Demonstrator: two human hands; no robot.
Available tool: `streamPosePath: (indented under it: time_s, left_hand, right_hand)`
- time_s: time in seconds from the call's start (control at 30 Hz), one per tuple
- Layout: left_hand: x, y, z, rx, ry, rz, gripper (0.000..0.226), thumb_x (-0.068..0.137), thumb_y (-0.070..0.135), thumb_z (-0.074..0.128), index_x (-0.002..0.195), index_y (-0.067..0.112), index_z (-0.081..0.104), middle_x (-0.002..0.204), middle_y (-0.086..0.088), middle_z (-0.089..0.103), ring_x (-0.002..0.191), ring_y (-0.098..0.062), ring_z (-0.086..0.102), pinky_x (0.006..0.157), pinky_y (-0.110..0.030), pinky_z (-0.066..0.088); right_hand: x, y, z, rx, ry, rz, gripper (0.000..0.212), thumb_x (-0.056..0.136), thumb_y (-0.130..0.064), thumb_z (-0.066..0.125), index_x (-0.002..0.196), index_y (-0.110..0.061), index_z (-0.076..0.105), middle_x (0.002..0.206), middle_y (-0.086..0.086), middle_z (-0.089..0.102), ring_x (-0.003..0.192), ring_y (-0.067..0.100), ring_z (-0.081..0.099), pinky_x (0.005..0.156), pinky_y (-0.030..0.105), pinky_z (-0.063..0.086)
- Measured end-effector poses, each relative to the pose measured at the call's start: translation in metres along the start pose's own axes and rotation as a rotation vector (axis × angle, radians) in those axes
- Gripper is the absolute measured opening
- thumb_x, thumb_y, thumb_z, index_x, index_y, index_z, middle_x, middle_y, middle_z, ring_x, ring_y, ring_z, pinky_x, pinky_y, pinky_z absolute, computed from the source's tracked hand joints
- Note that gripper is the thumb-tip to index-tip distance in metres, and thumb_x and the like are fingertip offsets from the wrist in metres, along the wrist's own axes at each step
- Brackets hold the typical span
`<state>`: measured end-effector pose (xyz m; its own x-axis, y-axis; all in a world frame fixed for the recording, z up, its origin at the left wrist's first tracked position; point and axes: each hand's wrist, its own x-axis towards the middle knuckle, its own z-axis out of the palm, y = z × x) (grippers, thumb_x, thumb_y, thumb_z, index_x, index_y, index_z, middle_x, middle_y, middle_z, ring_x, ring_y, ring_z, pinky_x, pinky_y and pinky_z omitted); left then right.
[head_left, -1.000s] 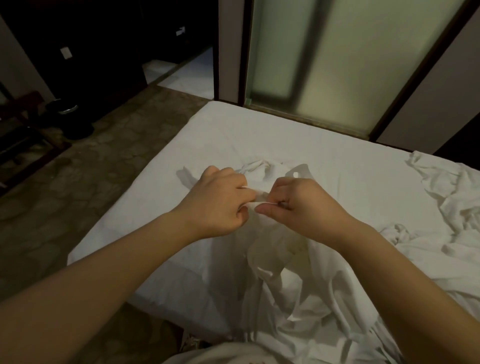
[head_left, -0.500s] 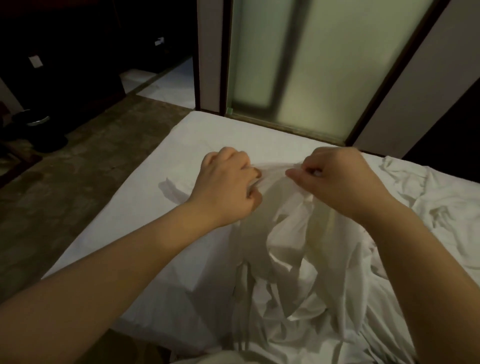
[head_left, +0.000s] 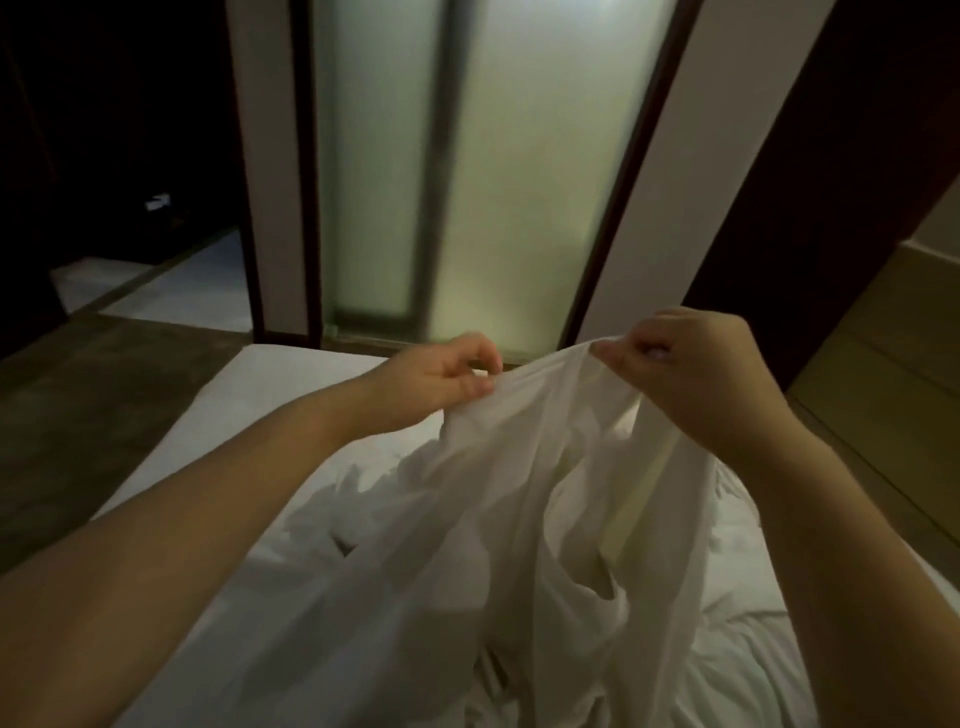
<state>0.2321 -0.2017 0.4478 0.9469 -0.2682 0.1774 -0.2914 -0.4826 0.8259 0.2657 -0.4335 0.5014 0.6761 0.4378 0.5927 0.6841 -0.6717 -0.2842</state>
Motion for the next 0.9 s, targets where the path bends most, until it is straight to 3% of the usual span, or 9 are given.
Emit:
streamPosePath:
  time_s: [0.1,0.17,0.27,0.37,0.57,0.73,0.9]
  left_hand:
    - [0.010,-0.005,-0.004,0.228,-0.227,-0.051,0.006,0.092,0.036,0.053,0.096,0.041,0.055,0.096,0.011,0.065,0.087,-0.004,0.062,0.078,-0.020,0.048]
    - [0.015,-0.005,-0.010,0.155,-0.279,-0.072,0.014,0.092,0.042,0.047,0.100,0.037,0.058,0.097,0.015,0.063,0.089,-0.003,0.059,0.082,-0.021,0.046]
    - [0.023,-0.013,-0.021,-0.050,-0.254,-0.062,0.023,0.094,0.037,0.041,0.093,0.025,0.060,0.081,0.014,0.055,0.070,0.001,0.050,0.071,-0.019,0.043]
    - [0.029,-0.023,-0.027,-0.224,-0.166,-0.003,0.011,0.093,0.021,0.054,0.084,0.017,0.057,0.078,0.005,0.053,0.075,-0.006,0.051,0.073,-0.025,0.047]
    - [0.033,-0.031,-0.028,0.148,-0.136,0.012,0.008,0.089,0.019,0.062,0.088,0.027,0.063,0.080,0.007,0.061,0.072,-0.005,0.054,0.071,-0.019,0.044]
    - [0.029,-0.031,-0.025,0.067,-0.263,-0.070,0.014,0.091,0.022,0.057,0.091,0.030,0.068,0.091,0.012,0.067,0.087,-0.006,0.063,0.075,-0.019,0.050]
    - [0.027,-0.027,-0.019,-0.060,-0.390,-0.121,0.015,0.092,0.021,0.054,0.091,0.026,0.069,0.085,0.013,0.068,0.085,-0.009,0.066,0.071,-0.020,0.053]
  right_hand:
    - [-0.004,0.002,0.004,-0.029,-0.019,0.039,0.033,0.084,-0.034,0.065,0.070,-0.005,0.070,0.065,0.002,0.058,0.059,0.015,0.056,0.062,0.035,0.050]
    - [-0.006,0.002,0.004,-0.024,-0.043,0.070,0.031,0.083,-0.034,0.064,0.072,-0.006,0.072,0.066,-0.001,0.059,0.060,0.012,0.056,0.061,0.031,0.050]
    - [-0.006,0.005,0.004,-0.015,-0.064,0.108,0.031,0.082,-0.035,0.065,0.071,-0.006,0.071,0.068,0.004,0.062,0.063,0.018,0.059,0.065,0.041,0.052]
    - [-0.006,0.003,0.008,-0.005,-0.123,0.159,0.038,0.079,-0.044,0.060,0.072,-0.008,0.071,0.068,0.006,0.064,0.064,0.019,0.061,0.066,0.044,0.053]
    - [-0.011,-0.003,0.023,-0.021,-0.208,0.206,0.043,0.076,-0.050,0.057,0.075,-0.011,0.073,0.070,-0.002,0.062,0.065,0.013,0.058,0.067,0.042,0.053]
    - [-0.013,-0.001,0.027,-0.039,-0.205,0.218,0.037,0.079,-0.045,0.061,0.074,-0.010,0.072,0.069,-0.002,0.060,0.063,0.013,0.057,0.066,0.042,0.053]
    - [-0.020,-0.005,0.028,-0.025,-0.237,0.232,0.028,0.083,-0.036,0.066,0.068,-0.012,0.067,0.068,-0.001,0.057,0.063,0.015,0.053,0.064,0.034,0.047]
